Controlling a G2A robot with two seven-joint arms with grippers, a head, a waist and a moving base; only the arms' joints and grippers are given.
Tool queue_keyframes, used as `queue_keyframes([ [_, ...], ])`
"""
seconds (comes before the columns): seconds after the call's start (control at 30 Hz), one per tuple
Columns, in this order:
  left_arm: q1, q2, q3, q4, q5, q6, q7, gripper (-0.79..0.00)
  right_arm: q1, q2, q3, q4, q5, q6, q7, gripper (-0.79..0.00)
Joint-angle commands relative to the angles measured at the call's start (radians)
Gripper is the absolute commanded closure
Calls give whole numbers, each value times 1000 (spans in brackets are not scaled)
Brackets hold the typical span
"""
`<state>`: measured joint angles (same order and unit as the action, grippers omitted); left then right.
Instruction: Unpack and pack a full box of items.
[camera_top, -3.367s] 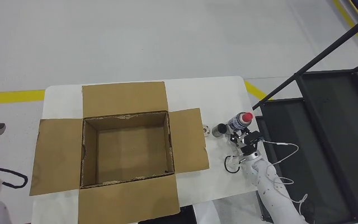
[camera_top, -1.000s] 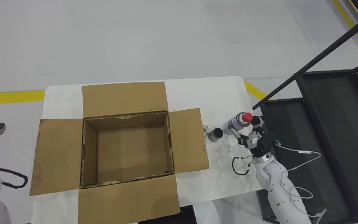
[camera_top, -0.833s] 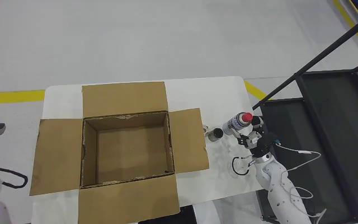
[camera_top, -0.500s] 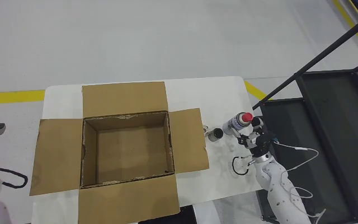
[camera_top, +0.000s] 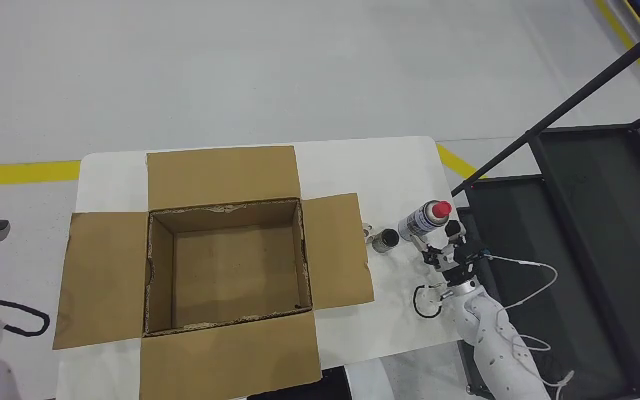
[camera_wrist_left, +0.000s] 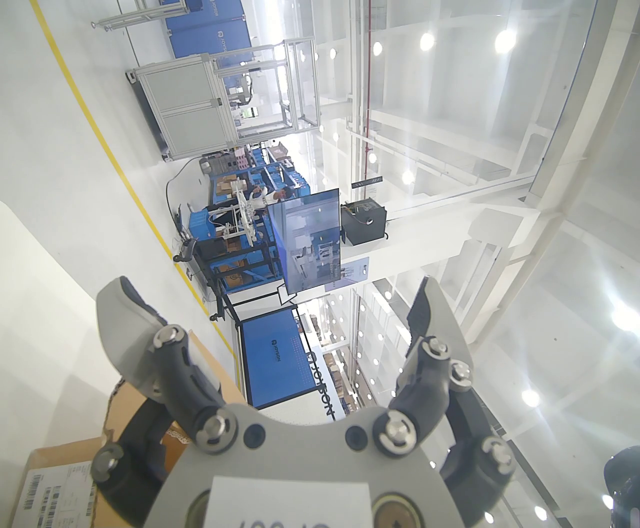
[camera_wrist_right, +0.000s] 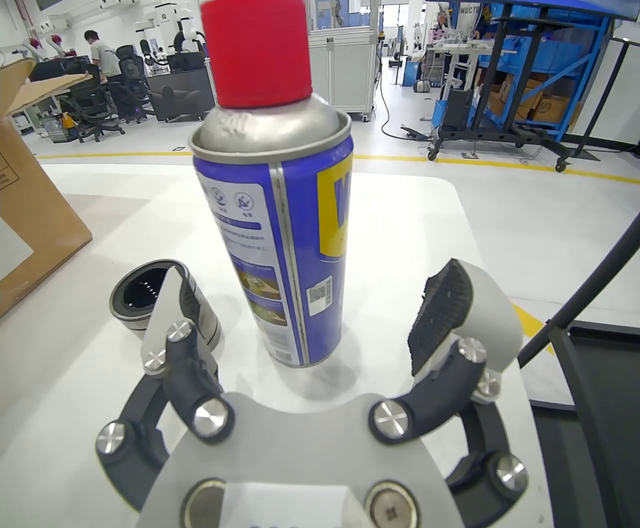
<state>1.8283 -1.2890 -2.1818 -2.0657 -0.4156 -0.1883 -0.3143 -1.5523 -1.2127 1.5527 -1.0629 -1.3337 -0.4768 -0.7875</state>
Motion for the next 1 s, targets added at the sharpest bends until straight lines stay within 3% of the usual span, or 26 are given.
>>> queue_keyframes([
  [0.0, 0, 0, 0, 0, 0, 0, 0, -785, 20, -3, -12, 22, 6, 7, 1, -785],
  [0.43, 0, 0, 0, 0, 0, 0, 0, -785, 124, -25, -69, 151, 106, 0, -1, -785],
  [0.97, 0, 0, 0, 0, 0, 0, 0, -785, 171, -26, -93, 211, 92, -11, -26, -785],
])
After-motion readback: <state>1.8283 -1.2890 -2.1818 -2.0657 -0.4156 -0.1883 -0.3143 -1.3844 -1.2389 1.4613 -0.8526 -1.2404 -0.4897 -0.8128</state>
